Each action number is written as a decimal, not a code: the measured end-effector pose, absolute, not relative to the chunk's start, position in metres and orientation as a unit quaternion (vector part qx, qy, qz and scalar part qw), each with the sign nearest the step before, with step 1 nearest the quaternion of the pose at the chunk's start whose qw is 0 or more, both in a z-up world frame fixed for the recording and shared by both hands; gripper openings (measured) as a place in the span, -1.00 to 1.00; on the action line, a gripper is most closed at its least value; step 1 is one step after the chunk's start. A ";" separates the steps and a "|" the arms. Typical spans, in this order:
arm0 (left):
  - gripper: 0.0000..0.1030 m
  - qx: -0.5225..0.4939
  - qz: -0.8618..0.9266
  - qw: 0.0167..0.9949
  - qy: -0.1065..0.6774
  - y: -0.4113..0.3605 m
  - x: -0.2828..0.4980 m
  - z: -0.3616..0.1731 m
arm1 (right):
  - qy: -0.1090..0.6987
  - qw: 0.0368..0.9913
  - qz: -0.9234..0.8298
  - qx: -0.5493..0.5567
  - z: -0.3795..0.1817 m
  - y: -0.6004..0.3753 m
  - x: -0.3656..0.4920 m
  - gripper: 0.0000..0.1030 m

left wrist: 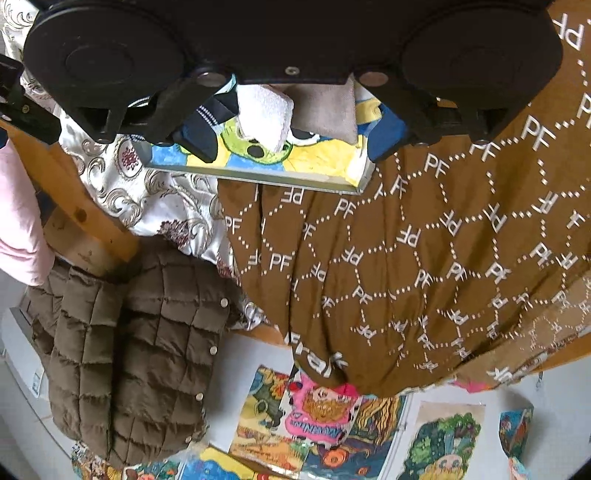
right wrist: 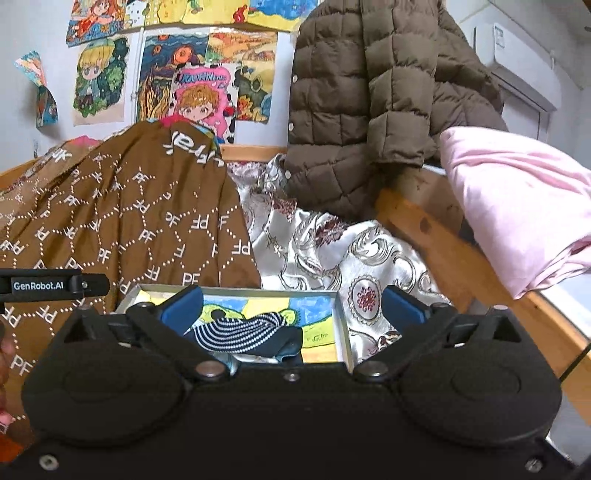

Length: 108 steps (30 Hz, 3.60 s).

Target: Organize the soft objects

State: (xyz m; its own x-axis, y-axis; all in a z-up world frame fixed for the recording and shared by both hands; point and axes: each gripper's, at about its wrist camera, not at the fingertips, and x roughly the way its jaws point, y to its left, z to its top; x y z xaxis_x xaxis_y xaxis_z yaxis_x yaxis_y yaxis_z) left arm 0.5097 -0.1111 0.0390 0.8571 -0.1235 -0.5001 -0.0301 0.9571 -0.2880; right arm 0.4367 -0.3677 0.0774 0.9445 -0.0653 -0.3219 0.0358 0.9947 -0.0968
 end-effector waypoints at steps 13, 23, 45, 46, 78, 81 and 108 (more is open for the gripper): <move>0.90 -0.156 -0.034 0.962 0.224 -0.102 0.466 0.082 | 0.140 0.989 -0.030 -0.039 0.135 -0.366 0.387 0.99; 0.92 -0.151 -0.046 0.966 0.205 -0.101 0.436 0.092 | 0.131 0.990 -0.032 -0.041 0.155 -0.363 0.357 0.99; 0.98 -0.105 -0.068 0.977 0.173 -0.098 0.322 0.051 | 0.179 0.982 0.021 -0.063 0.083 -0.356 0.242 0.99; 0.98 -0.104 -0.069 0.977 0.175 -0.096 0.316 0.047 | 0.182 0.981 0.022 -0.061 0.080 -0.357 0.237 0.99; 0.98 -0.093 -0.065 0.952 0.286 -0.085 0.197 -0.053 | 0.234 0.972 0.027 0.018 -0.013 -0.375 0.122 0.99; 0.98 -0.081 -0.068 0.954 0.280 -0.087 0.192 -0.055 | 0.241 0.970 0.031 0.018 -0.020 -0.369 0.122 0.99; 0.98 -0.055 -0.080 0.944 0.317 -0.090 0.172 -0.079 | 0.325 0.945 0.044 0.015 -0.075 -0.348 0.110 0.99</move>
State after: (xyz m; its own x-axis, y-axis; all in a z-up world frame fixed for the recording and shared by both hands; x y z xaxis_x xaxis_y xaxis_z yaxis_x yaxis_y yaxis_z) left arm 0.1717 -0.0904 -0.0786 0.7868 -0.1856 -0.5887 0.1160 0.9812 -0.1543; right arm 0.1099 -0.3476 -0.0747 0.7854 0.0932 -0.6119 -0.0737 0.9957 0.0570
